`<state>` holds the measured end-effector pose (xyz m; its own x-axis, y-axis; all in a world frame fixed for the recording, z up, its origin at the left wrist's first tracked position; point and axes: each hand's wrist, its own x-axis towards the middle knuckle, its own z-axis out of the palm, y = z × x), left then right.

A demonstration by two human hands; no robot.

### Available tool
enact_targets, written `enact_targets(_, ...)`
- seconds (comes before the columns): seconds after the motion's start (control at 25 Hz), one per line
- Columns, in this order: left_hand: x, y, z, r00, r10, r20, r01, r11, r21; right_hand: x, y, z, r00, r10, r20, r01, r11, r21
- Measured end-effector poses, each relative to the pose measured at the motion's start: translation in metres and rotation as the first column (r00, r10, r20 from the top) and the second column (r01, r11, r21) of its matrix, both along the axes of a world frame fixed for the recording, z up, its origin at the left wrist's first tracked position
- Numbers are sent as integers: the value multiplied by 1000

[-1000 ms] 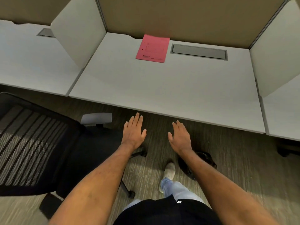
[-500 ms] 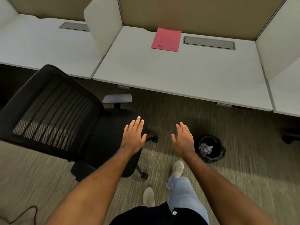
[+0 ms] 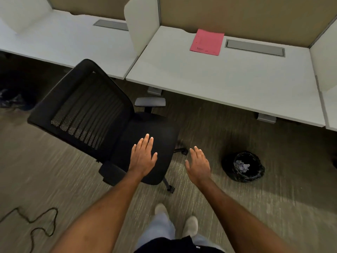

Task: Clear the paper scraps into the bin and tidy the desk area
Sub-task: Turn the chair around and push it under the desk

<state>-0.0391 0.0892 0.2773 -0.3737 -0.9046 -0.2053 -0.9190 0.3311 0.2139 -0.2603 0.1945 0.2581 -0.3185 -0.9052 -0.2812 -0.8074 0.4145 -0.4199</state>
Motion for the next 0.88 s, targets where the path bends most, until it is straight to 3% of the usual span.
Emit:
enact_targets(0.2,49,-15,3,998,55,-13,-55,998,-12,48,-17,4,998,55,7,-55,998,-10)
enact_targets(0.44,146,-105,22,1000,12,-27,-15,995,-94,136,-96,6,1000,-7,5,7,998,-60)
enact_targets(0.68,260,-210,64,999,-47,-21,40,961,-274,280,-174,3,992,-13,123,21,998,-63)
enact_targets(0.88,326,-278,90,997,55,-50,-69,944,-323,389,-227,14,965,80,249,-58,994,-94)
